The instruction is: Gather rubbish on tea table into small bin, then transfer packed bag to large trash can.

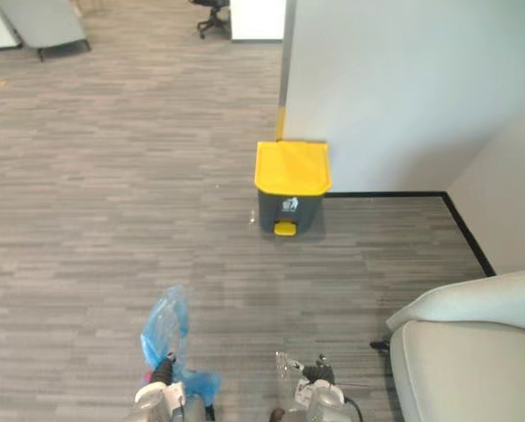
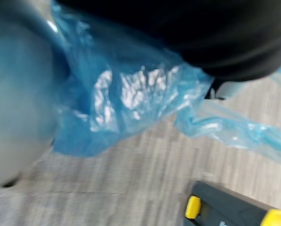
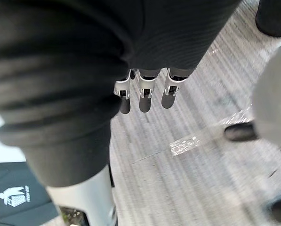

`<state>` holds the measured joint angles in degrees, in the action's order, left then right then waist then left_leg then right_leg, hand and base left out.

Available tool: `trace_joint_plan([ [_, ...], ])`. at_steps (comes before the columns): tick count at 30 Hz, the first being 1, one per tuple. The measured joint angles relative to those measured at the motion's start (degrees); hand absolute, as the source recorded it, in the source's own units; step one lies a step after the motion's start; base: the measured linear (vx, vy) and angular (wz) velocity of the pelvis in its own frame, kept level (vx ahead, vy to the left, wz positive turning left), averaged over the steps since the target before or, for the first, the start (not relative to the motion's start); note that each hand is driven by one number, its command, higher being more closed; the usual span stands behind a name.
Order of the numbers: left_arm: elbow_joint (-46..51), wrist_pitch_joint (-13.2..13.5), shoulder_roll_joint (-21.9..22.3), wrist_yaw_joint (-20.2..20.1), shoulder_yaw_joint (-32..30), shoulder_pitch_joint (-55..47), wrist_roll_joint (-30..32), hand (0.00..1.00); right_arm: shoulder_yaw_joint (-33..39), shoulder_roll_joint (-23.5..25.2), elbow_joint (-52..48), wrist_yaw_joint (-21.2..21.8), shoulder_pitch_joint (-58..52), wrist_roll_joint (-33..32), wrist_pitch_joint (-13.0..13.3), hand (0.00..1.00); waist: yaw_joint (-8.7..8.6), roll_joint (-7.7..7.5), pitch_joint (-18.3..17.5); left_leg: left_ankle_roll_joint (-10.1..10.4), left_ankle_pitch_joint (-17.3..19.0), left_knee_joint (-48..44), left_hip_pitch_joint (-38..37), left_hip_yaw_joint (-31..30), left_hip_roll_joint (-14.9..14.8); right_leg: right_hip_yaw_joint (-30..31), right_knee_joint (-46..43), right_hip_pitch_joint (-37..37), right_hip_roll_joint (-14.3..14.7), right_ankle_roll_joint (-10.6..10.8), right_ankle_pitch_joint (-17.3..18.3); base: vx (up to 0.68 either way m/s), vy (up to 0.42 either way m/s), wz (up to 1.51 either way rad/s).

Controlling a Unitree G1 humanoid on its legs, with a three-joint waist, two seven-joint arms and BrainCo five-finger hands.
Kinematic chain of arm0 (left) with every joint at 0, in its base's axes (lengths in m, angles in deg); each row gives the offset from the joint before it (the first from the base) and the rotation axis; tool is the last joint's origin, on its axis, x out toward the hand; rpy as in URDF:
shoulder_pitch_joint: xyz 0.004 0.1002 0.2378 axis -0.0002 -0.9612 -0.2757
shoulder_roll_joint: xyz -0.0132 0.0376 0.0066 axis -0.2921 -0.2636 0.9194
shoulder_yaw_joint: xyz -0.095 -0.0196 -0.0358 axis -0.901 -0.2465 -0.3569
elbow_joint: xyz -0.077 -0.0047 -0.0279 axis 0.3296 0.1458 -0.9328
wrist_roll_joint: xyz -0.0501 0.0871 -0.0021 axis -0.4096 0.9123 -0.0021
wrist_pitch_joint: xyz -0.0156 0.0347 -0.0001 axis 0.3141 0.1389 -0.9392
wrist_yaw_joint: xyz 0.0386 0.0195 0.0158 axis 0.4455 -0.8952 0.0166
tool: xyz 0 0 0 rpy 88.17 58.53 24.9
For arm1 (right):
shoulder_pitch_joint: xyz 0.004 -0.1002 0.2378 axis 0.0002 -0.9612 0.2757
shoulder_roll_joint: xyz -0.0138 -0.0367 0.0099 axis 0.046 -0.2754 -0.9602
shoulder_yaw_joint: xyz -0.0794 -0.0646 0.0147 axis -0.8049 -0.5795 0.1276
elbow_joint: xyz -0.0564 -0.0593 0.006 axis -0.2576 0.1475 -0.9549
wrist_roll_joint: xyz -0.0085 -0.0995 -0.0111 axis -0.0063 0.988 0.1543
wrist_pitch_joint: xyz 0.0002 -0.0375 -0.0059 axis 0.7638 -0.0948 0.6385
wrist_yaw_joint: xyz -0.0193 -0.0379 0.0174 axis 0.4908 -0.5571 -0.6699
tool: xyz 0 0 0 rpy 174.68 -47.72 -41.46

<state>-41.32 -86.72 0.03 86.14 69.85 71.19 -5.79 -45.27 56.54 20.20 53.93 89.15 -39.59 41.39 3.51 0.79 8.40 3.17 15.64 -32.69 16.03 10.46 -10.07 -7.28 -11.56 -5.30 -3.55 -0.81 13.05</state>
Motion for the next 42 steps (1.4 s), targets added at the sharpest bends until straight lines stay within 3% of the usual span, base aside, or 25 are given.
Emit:
trace_joint_plan([
  [1,-0.9,0.0,0.1,0.0,0.5,-0.1,0.0,1.00,0.1,-0.4,0.1,0.0,-0.3,0.0,0.0,0.00,0.03,1.27,-0.7,1.9,-8.4,8.3,-0.1,-2.9,0.5,2.1,-0.1,-0.6,-0.1,3.2,2.0,0.36,0.325,-0.50],
  [2,-0.9,0.1,-0.9,0.2,0.4,0.1,-0.1,1.00,-0.5,-0.5,1.5,0.1,-0.7,0.1,-0.3,0.00,-0.24,-0.61,-1.9,1.0,-6.1,8.5,-1.1,-1.3,2.7,4.2,-0.2,-0.7,-2.3,3.8,2.4,0.38,0.330,-0.37],
  [3,-0.8,0.1,-1.0,0.2,0.5,0.3,0.0,1.00,-0.4,-0.5,1.8,0.1,-0.9,0.1,-0.5,0.00,-0.43,-1.26,-2.3,0.9,-5.1,8.5,-1.2,-0.9,3.5,5.0,-0.2,-0.7,-3.1,3.7,2.3,0.39,0.323,-0.21],
  [5,-1.3,0.1,-0.8,0.3,0.5,0.6,0.1,1.00,0.5,-0.2,1.4,0.1,-1.2,0.1,-0.7,0.00,0.73,-2.90,-2.9,-1.4,-1.7,7.5,-3.7,3.6,4.8,8.9,-4.3,0.2,-5.7,4.7,1.4,0.46,0.337,-0.55],
  [6,-1.4,0.0,-0.8,0.3,0.5,0.5,0.1,1.00,0.5,-0.2,1.3,0.1,-1.3,0.2,-0.7,0.00,0.69,-2.87,-2.8,-1.7,-1.2,7.7,-4.8,4.2,4.9,9.4,-6.4,0.8,-6.0,5.3,1.0,0.46,0.317,-0.80],
  [8,-1.7,-0.2,-0.9,0.4,1.2,0.0,0.1,1.00,-0.2,-0.4,1.3,0.2,-1.6,0.2,-0.6,0.00,0.27,-2.18,-2.4,-3.0,0.7,10.6,-10.8,7.1,5.3,11.5,-25.0,8.7,-6.4,9.0,-3.8,0.35,0.210,-0.55],
  [9,-2.2,-0.5,-1.0,0.8,1.8,0.2,0.1,1.00,-0.2,-0.6,1.3,0.3,-1.7,0.3,-0.6,0.00,-0.35,-1.65,-1.9,-3.3,0.9,12.1,-14.1,7.5,5.8,11.5,-36.1,13.5,-6.3,10.2,-4.3,0.27,0.122,-0.16],
  [12,-3.0,-0.9,-1.0,1.2,1.9,0.1,0.1,1.00,-0.1,-0.6,-0.7,0.2,-3.0,0.3,-0.6,0.00,-0.81,-1.73,-1.7,-3.4,1.0,15.7,-20.1,7.7,6.0,6.1,-45.3,20.6,-5.6,7.4,-1.9,0.40,0.075,0.01],
  [15,-3.5,-1.1,-1.2,1.3,1.6,0.9,0.1,1.00,0.9,-0.6,-0.7,0.3,-1.6,0.4,-0.4,0.00,-0.93,-2.03,-0.5,-2.9,1.8,21.6,-26.1,7.7,6.0,-1.6,-38.4,26.1,-4.9,4.6,0.5,0.35,-0.040,0.06],
  [16,-4.1,-1.1,-1.2,1.2,1.7,0.9,0.1,1.00,1.2,-0.6,-0.7,0.3,-1.6,0.3,-0.4,0.00,-1.29,-2.05,-0.4,-2.9,1.8,22.9,-27.8,7.5,6.0,-3.4,-30.8,26.6,-3.9,4.3,0.1,0.36,-0.128,0.22],
  [18,-4.9,-1.1,-1.3,1.2,1.7,0.9,0.1,1.00,1.6,-0.5,-0.4,0.4,-1.7,0.4,-0.2,0.00,-2.33,-2.91,-0.4,-1.9,2.5,24.2,-29.7,4.8,7.2,-3.1,-16.4,25.0,-2.2,3.2,-5.6,0.37,-0.160,0.39],
  [19,-5.7,-1.2,-1.0,1.2,1.7,1.5,0.1,1.00,2.4,-1.1,-0.3,0.5,-1.0,0.5,-0.1,0.00,-2.87,-2.01,0.2,-1.1,3.1,24.7,-31.3,2.5,6.7,-3.4,-16.5,24.3,-1.4,0.8,-6.8,0.40,-0.146,0.23],
  [20,-6.3,-1.2,-0.4,1.0,1.7,1.5,0.1,1.00,3.5,-2.3,0.5,0.5,0.1,0.7,-0.1,0.00,-2.72,-0.05,0.1,-1.1,2.9,23.8,-31.0,0.1,5.3,-4.1,-16.4,23.7,-0.4,0.2,-5.3,0.48,-0.182,0.06],
  [22,-6.3,-1.2,-0.1,0.9,2.2,1.4,0.2,1.00,4.5,-2.6,1.6,0.3,0.5,1.5,-0.1,0.00,-3.06,0.93,0.1,-0.1,2.2,21.9,-30.9,-2.3,4.2,-4.9,-17.5,23.1,0.2,-0.4,-2.4,0.38,-0.169,0.05],
  [25,-5.9,-1.2,-0.3,0.8,2.8,2.4,0.2,1.00,4.3,-2.3,1.5,0.2,-0.7,1.5,-0.2,0.00,-3.44,0.90,-0.1,4.6,-0.6,4.8,-23.8,-6.2,1.8,-6.8,-13.4,17.7,1.6,-0.9,-0.7,0.37,-0.189,0.28],
  [26,-5.4,-1.2,-0.3,0.0,2.8,2.3,0.3,1.00,3.3,-2.3,1.5,0.1,-0.9,1.4,-0.3,0.00,-3.29,0.85,0.0,6.8,-5.5,-7.6,-18.3,-6.5,0.3,-6.5,-10.2,14.5,2.6,-1.1,-0.7,0.33,-0.120,0.00],
  [27,-5.1,-1.2,-0.4,0.0,2.8,2.0,0.3,1.00,2.6,-2.3,1.5,0.1,-1.1,1.4,-0.4,0.00,-2.94,0.86,0.0,7.0,-5.4,-12.7,-15.9,-6.1,-0.6,-6.4,-9.0,12.8,2.9,-1.2,-0.7,0.26,-0.051,-0.25],
  [29,-3.5,-1.1,-0.3,0.0,2.9,1.4,0.2,1.00,2.0,-1.7,1.6,0.1,-1.2,1.3,-0.4,0.00,-2.62,0.65,0.0,4.2,-1.4,-18.9,-10.2,-2.3,-2.9,-5.1,-5.0,7.0,3.6,-1.5,-0.7,0.36,0.006,-0.34],
  [32,-2.6,-1.1,-0.3,0.0,2.9,0.8,0.2,1.00,2.2,-1.4,1.6,0.1,-1.3,0.9,-0.6,0.00,-1.59,0.01,-0.3,1.9,1.2,-6.5,-6.9,3.3,-2.9,-3.0,-3.1,3.6,2.1,-1.1,-1.0,0.34,0.099,-0.49],
  [33,-2.6,-1.1,-0.3,0.0,3.0,1.0,0.2,1.00,2.3,-1.6,1.5,0.1,-1.9,0.3,-0.6,0.00,-1.60,0.04,-0.6,0.8,-2.0,6.0,-6.9,3.6,-1.8,-2.8,-2.1,2.6,1.5,-0.2,-1.3,0.32,0.180,-0.33],
  [34,-2.7,-1.1,-0.2,-0.1,3.2,1.0,0.2,1.00,2.4,-2.0,1.3,0.1,-2.2,0.2,-0.7,0.00,-1.60,1.00,-1.0,0.9,-8.3,13.3,-6.8,3.0,-1.2,-2.7,-2.0,2.2,2.0,0.9,-1.2,0.32,0.186,-0.35],
  [35,-3.0,-1.1,-0.5,0.0,3.2,0.8,0.2,1.00,2.6,-2.0,1.7,0.1,-2.2,0.2,-0.8,0.00,-1.08,0.00,-1.3,1.3,-8.7,13.9,-7.6,3.0,0.1,-1.1,-1.9,2.2,1.1,2.1,-0.6,0.25,0.150,-0.18],
  [37,-3.3,-1.1,-1.0,0.1,3.0,0.7,0.3,1.00,3.0,-1.3,1.8,0.1,-3.0,0.2,-0.9,0.00,-0.96,-2.05,-2.6,0.1,-9.5,18.5,-9.2,3.3,3.8,-0.4,-0.7,2.1,-2.0,3.0,-1.0,0.29,0.178,0.13],
  [40,-3.6,-1.1,-1.3,0.1,3.0,0.4,0.3,1.00,3.3,-0.7,2.4,0.1,-2.9,0.3,-1.3,0.00,-0.53,-2.01,-2.5,-0.8,-8.8,21.1,-13.5,4.8,5.7,0.4,-4.5,1.4,-4.1,4.4,-1.9,0.20,0.149,-0.06],
  [42,-4.0,-1.1,-1.3,0.1,3.0,-0.1,0.3,1.00,2.2,-0.5,2.0,0.4,-2.9,0.4,-1.3,0.00,-0.31,-1.33,-2.4,-1.6,-7.6,23.1,-17.2,5.6,5.8,1.9,-16.9,5.8,-4.6,5.2,-2.3,0.14,0.134,-0.23],
])
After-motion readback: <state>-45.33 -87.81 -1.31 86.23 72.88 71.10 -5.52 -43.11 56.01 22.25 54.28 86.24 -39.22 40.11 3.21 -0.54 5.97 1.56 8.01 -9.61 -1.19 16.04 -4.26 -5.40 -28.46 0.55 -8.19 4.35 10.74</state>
